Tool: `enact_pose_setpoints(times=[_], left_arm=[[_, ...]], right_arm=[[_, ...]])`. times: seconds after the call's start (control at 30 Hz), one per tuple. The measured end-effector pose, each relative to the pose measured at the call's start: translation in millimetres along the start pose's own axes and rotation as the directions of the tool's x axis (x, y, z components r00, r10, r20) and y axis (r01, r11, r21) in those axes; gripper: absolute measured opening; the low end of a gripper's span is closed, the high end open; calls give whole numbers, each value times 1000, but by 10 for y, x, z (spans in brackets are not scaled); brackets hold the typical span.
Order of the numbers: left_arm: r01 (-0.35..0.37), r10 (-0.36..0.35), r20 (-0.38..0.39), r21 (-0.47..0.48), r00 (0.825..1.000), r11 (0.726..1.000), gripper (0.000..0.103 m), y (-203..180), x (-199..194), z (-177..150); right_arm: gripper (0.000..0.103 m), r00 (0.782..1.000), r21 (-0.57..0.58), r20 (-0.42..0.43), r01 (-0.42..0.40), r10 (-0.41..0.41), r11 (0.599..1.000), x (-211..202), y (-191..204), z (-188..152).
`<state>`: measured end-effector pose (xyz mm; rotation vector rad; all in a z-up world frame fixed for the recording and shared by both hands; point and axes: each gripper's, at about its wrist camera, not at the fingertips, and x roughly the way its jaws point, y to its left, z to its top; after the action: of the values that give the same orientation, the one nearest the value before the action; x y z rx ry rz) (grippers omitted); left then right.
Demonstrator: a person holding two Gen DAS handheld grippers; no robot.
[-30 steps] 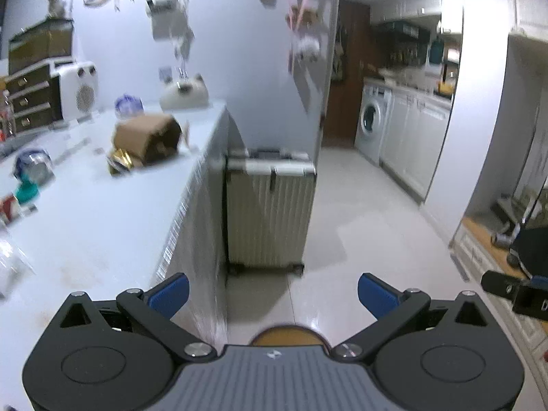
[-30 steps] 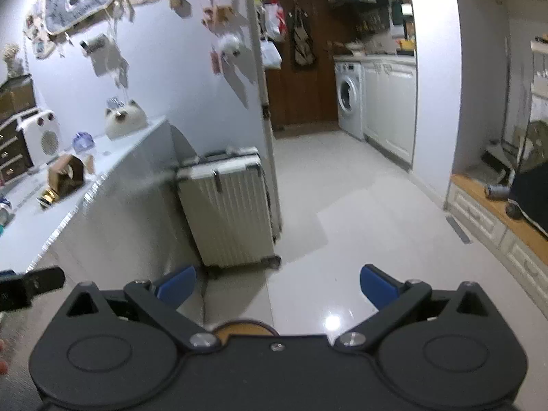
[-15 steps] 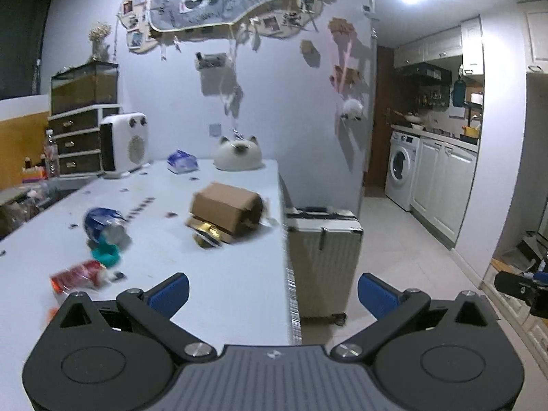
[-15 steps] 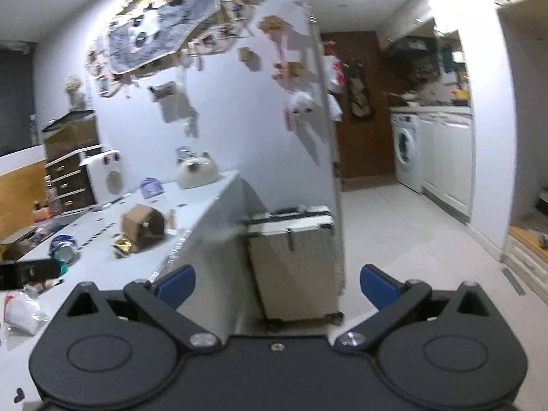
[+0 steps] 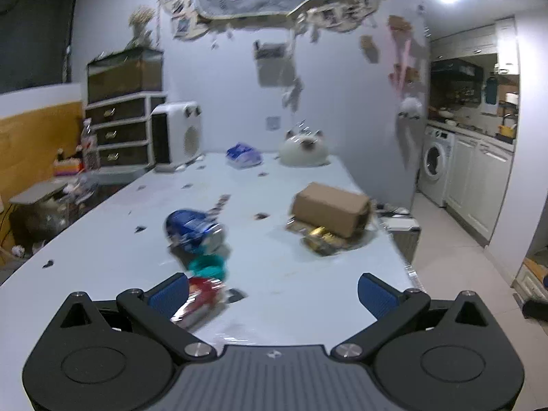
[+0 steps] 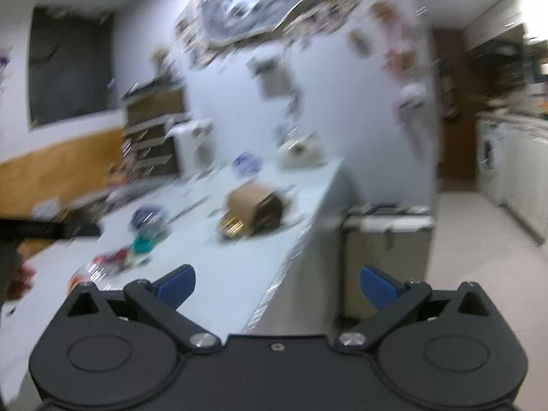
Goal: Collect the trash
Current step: 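Move both tools back toward the table, then grasp the clear plastic bag with the left gripper while the right gripper grasps the gold wrapper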
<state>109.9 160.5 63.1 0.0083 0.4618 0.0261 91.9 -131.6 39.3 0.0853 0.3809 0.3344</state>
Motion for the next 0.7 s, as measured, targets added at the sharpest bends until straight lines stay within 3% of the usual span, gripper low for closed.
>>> enact_pose_setpoints(times=[0.23, 0.33, 0.43, 0.7], left_arm=[[86, -97, -123, -89, 988, 992, 103, 605, 350, -142], [167, -186, -136, -142, 973, 976, 103, 790, 398, -247], [293, -324, -140, -205, 936, 934, 103, 908, 366, -350], [461, -489, -159, -183, 857, 868, 103, 811, 56, -599]], right_arm=[[103, 980, -85, -106, -181, 171, 980, 324, 714, -105], [103, 963, -144, -142, -248, 228, 958, 407, 1020, -171], [103, 952, -157, -168, -283, 257, 946, 489, 1192, -199], [103, 965, -94, -171, -217, 199, 972, 723, 1100, -133]])
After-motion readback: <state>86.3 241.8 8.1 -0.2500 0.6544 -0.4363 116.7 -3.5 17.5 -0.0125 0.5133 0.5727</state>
